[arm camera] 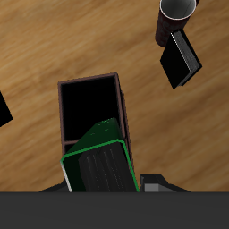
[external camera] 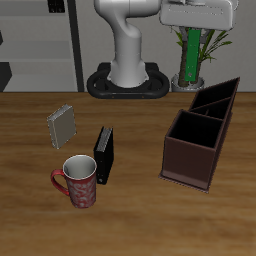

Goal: Place the green book into the left desk caddy's back compartment

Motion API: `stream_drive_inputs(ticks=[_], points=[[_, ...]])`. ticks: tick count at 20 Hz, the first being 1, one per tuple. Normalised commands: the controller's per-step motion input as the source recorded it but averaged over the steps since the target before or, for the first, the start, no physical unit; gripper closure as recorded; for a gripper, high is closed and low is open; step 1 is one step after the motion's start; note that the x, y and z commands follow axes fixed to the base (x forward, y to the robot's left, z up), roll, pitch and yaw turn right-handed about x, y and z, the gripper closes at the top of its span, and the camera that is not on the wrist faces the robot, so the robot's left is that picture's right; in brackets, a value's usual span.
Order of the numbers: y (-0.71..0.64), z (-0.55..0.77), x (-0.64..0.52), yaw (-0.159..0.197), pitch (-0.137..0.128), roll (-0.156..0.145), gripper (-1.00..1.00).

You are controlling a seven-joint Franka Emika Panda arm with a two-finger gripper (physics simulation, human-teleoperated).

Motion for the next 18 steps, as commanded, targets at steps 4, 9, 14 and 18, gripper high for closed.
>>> stream_drive_inputs(ticks=[4, 9, 14, 18], points=[[0.14, -0.02, -0.26, 0.005, -0.015, 0.029, 1.0], [0.07, -0.08, -0.19, -0.032, 0.021, 0.025, 1.0], [0.12, -0.12, -0.15, 0.002, 0.006, 0.021, 1.0], [0.2, -0.13, -0.14, -0.027, 0.025, 0.026, 1.0]])
